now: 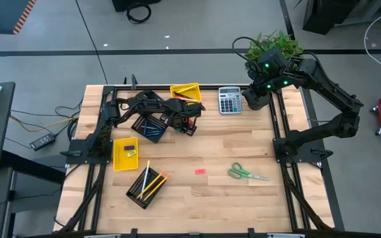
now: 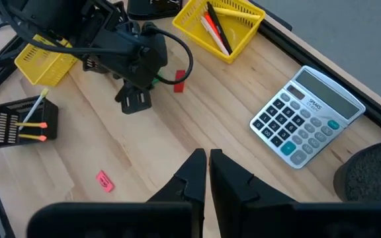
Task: Sort crayons/erasers/pens/pencils in bins
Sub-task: Put the green eraser into the bottom yellow basket
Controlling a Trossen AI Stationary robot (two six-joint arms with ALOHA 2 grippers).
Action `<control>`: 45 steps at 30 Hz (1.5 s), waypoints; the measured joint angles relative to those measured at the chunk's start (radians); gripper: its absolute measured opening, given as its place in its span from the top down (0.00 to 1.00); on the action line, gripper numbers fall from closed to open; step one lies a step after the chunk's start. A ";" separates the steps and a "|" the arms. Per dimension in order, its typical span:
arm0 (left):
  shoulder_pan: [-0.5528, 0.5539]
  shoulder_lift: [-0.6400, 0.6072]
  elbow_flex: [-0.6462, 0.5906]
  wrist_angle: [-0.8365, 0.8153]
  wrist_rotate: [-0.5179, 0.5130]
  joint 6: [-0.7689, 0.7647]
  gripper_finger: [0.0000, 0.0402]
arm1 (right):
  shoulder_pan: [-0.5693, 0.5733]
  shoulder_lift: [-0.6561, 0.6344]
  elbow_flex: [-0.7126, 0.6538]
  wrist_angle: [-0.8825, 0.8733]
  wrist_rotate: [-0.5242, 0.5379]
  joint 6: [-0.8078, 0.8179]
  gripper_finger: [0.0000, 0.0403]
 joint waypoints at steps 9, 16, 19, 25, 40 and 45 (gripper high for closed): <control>0.000 0.000 0.000 0.005 0.007 0.000 0.70 | 0.000 0.000 0.000 0.000 0.000 -0.007 0.94; 0.005 0.000 0.001 0.001 0.013 0.007 0.83 | 0.000 0.000 0.000 -0.003 0.000 -0.007 0.94; 0.005 -0.004 0.001 0.000 0.012 0.008 0.83 | 0.000 0.000 0.000 -0.003 0.000 -0.007 0.94; 0.004 -0.033 -0.005 -0.010 0.023 0.088 0.77 | 0.000 0.000 0.000 -0.003 0.000 -0.014 0.94; 0.052 -0.147 -0.003 0.008 0.003 0.229 0.76 | 0.000 0.000 0.000 -0.002 0.000 -0.035 0.94; 0.104 -0.162 0.006 0.026 -0.007 0.315 0.77 | 0.000 0.000 0.000 -0.002 0.000 -0.032 0.94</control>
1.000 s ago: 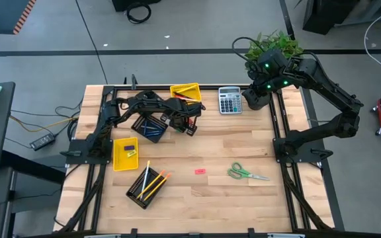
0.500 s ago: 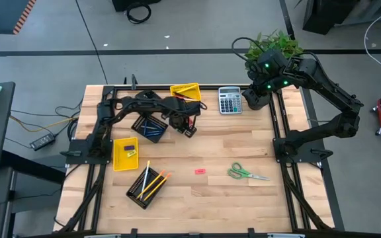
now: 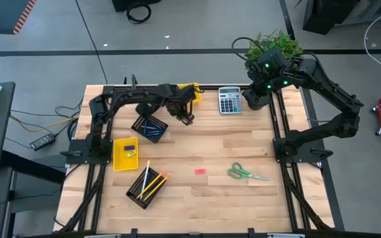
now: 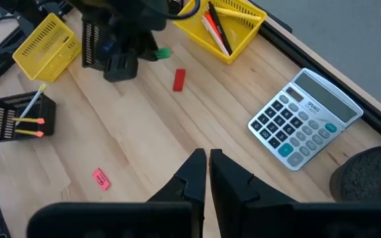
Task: Sort crayons/erasers/pens/pencils in bins
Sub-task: Put the green eraser into the bottom yellow basket
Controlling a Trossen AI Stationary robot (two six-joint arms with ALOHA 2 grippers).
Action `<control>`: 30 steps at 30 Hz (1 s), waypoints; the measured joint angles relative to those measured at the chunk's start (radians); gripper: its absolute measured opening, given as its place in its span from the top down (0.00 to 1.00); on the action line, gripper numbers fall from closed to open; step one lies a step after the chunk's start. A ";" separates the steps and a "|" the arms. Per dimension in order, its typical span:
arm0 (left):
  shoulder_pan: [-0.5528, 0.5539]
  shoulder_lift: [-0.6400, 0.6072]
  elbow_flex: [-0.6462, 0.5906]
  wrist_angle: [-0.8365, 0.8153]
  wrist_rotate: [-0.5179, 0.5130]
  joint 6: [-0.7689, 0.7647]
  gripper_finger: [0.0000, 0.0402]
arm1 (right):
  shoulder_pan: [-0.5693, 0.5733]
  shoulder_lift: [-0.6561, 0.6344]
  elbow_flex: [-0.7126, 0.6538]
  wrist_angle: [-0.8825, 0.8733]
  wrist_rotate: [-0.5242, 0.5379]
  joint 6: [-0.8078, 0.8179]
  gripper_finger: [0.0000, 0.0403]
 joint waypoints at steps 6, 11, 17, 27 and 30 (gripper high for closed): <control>0.045 -0.001 0.082 0.025 -0.002 0.081 0.77 | 0.000 0.000 0.000 0.000 0.000 0.023 0.94; 0.075 -0.002 0.161 0.101 -0.032 0.176 0.77 | 0.000 0.000 0.000 0.000 0.000 0.042 0.94; 0.091 -0.003 0.262 -0.053 -0.034 0.203 0.79 | 0.000 0.000 0.000 -0.001 0.000 0.051 0.94; 0.012 -0.018 0.334 -0.489 -0.033 0.302 0.80 | -0.001 0.000 0.000 -0.001 0.022 -0.010 0.94; -0.027 -0.033 0.334 -0.527 -0.034 0.291 0.81 | -0.001 0.000 0.000 0.003 0.023 -0.035 0.94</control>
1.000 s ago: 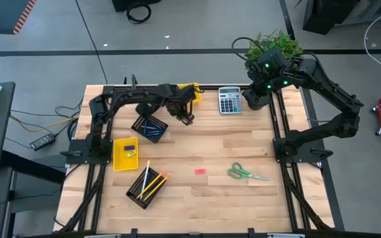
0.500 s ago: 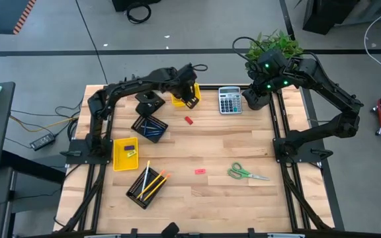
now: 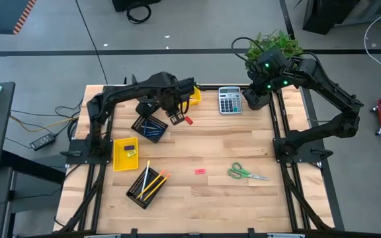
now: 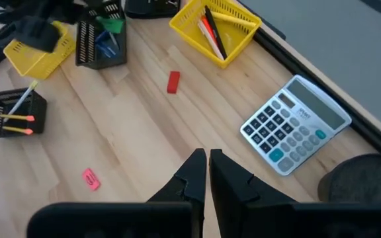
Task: Sort crayons/erasers/pens/pencils in bins
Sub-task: Put the green eraser into the bottom yellow basket
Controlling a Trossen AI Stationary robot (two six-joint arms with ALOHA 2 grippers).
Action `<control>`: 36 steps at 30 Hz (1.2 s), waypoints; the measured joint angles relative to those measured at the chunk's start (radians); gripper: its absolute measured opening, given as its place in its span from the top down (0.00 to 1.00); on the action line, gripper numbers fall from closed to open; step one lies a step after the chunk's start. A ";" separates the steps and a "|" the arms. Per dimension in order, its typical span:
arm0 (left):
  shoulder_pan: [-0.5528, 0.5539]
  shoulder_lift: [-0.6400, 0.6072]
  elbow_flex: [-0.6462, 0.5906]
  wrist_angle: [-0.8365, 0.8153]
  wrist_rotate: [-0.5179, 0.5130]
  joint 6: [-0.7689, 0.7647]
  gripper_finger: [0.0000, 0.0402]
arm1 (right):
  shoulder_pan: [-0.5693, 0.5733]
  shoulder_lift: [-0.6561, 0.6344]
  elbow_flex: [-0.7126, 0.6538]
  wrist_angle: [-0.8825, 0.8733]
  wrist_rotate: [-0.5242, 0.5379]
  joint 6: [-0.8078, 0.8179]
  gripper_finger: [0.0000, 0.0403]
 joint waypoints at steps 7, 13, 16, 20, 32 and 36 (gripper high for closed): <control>-0.090 -0.121 -0.128 0.002 0.003 -0.010 0.81 | 0.000 0.000 0.000 0.022 0.000 -0.039 0.94; -0.109 -0.351 -0.433 0.058 0.002 -0.131 0.82 | 0.000 0.000 0.000 0.037 0.000 -0.068 0.94; -0.109 -0.483 -0.571 0.057 0.004 -0.254 0.81 | 0.000 0.000 0.000 0.056 0.000 -0.068 0.94; -0.144 -0.636 -0.701 0.059 0.012 -0.418 0.80 | 0.000 0.000 0.000 0.074 0.000 -0.067 0.94; -0.333 -0.811 -0.913 -0.015 0.071 -0.513 0.77 | 0.000 0.000 0.000 0.073 0.034 0.031 0.94; -0.350 -0.810 -0.998 0.003 0.070 -0.494 0.73 | 0.001 0.000 0.000 0.073 0.034 0.107 0.94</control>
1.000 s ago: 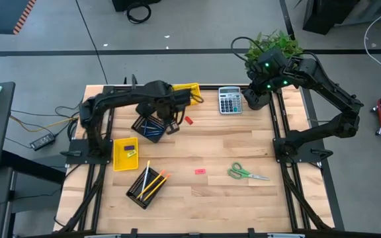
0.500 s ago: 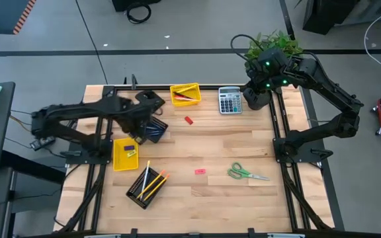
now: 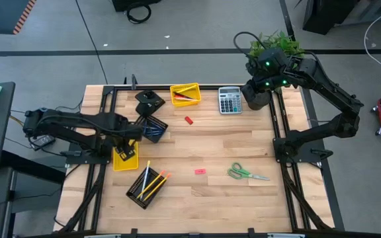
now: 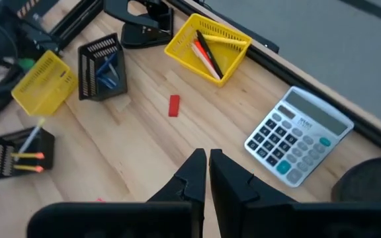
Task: Sort crayons/erasers/pens/pencils in bins
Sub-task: Put the green eraser into the bottom yellow basket, then put the red eraser into the bottom yellow basket
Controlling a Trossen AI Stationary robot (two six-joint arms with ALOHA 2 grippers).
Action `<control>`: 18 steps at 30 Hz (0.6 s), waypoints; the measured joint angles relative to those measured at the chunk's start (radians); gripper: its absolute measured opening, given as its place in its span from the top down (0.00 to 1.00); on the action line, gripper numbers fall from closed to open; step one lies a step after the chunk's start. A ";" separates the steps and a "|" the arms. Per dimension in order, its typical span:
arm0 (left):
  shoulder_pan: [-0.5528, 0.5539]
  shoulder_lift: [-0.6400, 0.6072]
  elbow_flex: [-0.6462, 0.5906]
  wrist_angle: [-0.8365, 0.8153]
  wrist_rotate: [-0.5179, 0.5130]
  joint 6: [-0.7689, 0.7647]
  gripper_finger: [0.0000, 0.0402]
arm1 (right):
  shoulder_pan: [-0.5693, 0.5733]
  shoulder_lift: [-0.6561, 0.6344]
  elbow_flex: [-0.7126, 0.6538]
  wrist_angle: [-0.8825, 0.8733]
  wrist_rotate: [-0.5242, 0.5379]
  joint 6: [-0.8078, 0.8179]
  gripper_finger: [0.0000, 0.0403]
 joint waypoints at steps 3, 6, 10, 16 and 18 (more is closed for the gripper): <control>0.003 0.002 -0.039 0.030 -0.002 0.000 0.69 | 0.001 0.000 0.000 0.000 0.000 0.060 0.94; 0.004 0.002 -0.046 0.049 -0.010 0.001 0.63 | 0.001 0.000 0.000 -0.001 0.000 0.122 0.94; 0.004 0.002 -0.046 0.083 -0.013 0.039 0.54 | 0.001 0.000 0.000 0.000 0.000 0.184 0.94; 0.041 0.002 0.010 0.102 -0.019 0.179 0.43 | 0.002 0.000 0.000 -0.001 0.007 0.270 0.94; 0.073 0.002 0.056 0.119 -0.046 0.246 0.41 | 0.018 0.000 0.000 0.000 0.038 0.298 0.94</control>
